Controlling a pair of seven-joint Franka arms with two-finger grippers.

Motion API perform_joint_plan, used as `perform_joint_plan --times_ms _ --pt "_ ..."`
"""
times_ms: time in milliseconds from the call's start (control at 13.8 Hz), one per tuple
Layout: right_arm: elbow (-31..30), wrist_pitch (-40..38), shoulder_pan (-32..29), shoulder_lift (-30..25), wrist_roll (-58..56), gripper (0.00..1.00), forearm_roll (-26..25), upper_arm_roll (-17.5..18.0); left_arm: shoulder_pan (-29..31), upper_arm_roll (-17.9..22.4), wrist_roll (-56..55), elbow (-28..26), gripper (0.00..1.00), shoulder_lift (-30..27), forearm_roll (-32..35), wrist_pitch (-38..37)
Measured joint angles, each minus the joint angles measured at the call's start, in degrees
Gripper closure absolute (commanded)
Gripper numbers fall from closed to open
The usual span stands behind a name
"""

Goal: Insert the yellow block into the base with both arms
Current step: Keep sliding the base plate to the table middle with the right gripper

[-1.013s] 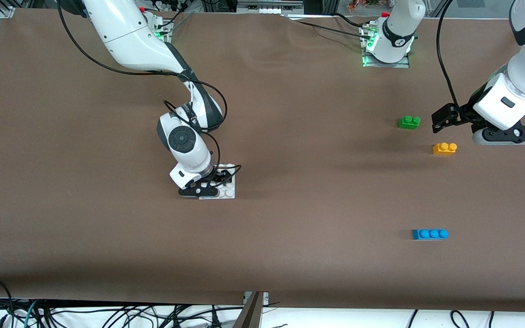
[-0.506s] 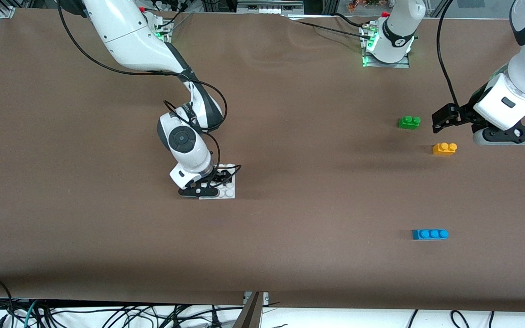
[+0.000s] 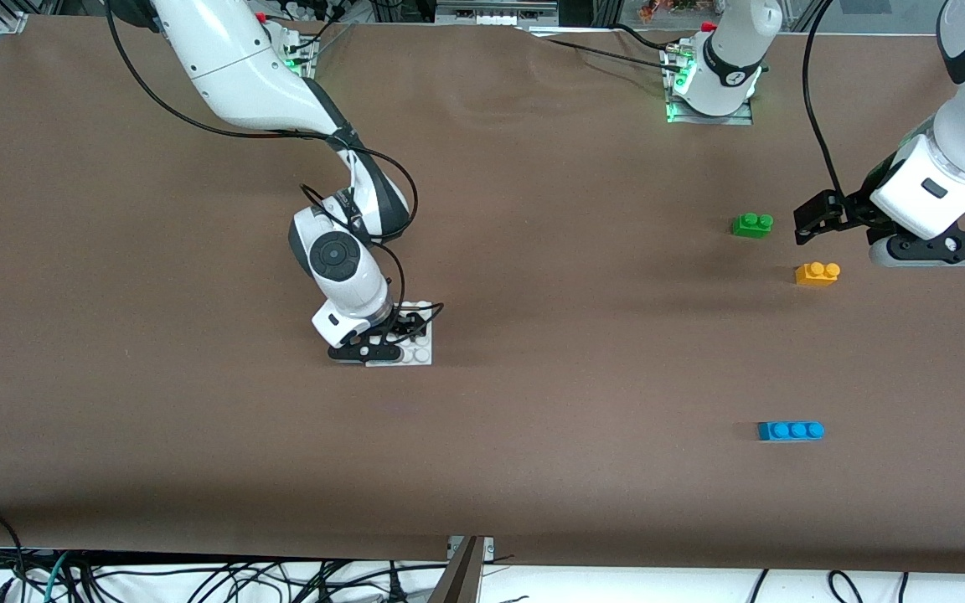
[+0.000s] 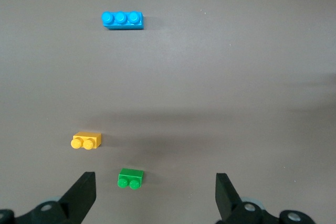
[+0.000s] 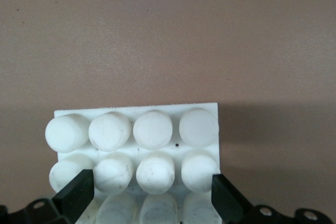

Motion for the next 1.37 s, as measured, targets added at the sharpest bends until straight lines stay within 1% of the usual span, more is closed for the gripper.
perform_joint_plan --times_ms 579,651,796,941,1375 --pt "0.0 0.0 0.0 -0.1 0.0 0.0 0.0 0.0 0.0 0.0 0.0 0.0 0.0 0.0 0.0 0.0" --pt "1.6 0.3 0.8 1.1 1.4 0.0 0.0 0.7 0.0 0.0 0.0 0.0 0.0 0.0 0.0 0.0" --pt "7.3 0.9 7.1 4.7 6.0 0.0 0.0 0.6 0.0 0.0 0.0 0.0 0.0 0.0 0.0 0.0" --pt "10.2 1.0 11.1 6.6 8.6 0.0 0.0 0.2 0.0 0.0 0.0 0.1 0.0 0.0 0.0 0.0" --pt "10.7 0.9 11.5 6.9 8.7 0.0 0.2 0.1 0.0 0.0 0.0 0.1 0.0 0.0 0.0 0.0"
